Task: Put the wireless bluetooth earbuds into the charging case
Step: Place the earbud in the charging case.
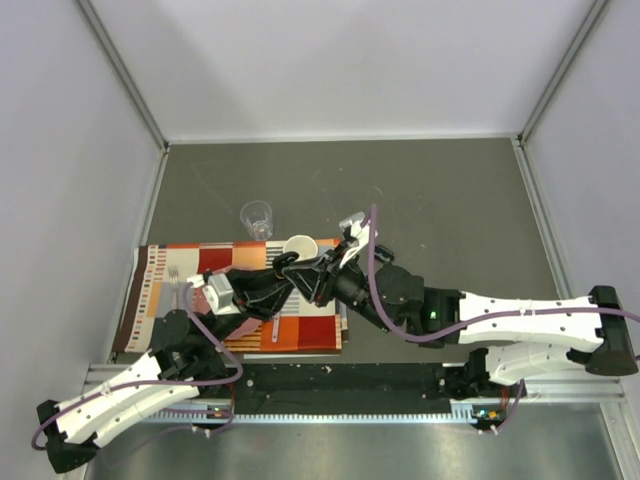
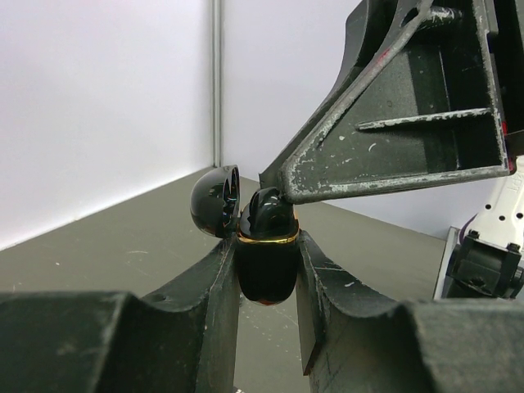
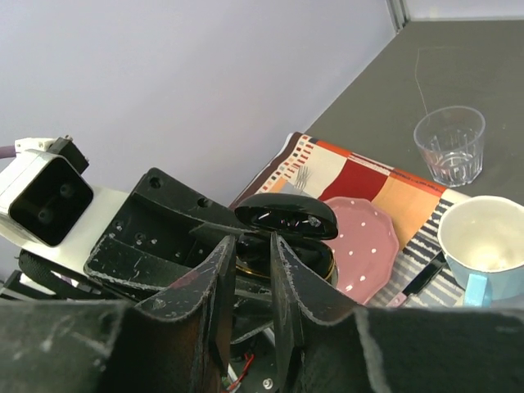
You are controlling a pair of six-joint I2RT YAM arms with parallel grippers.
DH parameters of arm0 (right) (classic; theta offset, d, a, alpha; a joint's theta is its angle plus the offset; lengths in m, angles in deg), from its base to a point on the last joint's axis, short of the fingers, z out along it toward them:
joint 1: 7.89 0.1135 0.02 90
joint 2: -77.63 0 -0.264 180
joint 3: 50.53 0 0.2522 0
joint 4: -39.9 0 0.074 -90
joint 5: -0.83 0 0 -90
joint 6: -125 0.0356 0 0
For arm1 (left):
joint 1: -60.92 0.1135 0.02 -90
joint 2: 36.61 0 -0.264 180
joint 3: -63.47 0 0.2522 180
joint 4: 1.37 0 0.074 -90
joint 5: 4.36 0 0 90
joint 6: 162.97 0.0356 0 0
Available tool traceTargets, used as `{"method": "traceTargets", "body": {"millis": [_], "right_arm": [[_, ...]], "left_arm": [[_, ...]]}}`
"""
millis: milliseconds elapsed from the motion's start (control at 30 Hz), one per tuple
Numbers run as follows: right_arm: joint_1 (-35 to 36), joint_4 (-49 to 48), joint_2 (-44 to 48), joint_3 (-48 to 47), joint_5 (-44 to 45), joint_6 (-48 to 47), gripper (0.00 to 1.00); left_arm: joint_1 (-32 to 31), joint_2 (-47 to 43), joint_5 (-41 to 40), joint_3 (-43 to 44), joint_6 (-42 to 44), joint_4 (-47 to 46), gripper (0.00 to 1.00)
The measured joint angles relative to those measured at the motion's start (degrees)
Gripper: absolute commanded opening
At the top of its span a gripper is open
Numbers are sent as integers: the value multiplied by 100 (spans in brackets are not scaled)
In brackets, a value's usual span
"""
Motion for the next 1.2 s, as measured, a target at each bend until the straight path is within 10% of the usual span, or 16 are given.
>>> {"method": "traceTargets", "body": {"millis": [367, 500, 1000, 1200], "right_arm": [[2, 516, -216, -439, 133, -52, 21], [0, 815, -361, -730, 190, -94, 38], [2, 538, 424, -332, 96, -254, 51], [0, 225, 1062, 57, 214, -125, 86]], "left_arm": [[31, 4, -24, 0, 44, -15, 0], [37, 4, -94, 0, 76, -7, 0], [24, -50, 35, 0, 109, 72, 0], [24, -50, 37, 0, 109, 70, 0]]}}
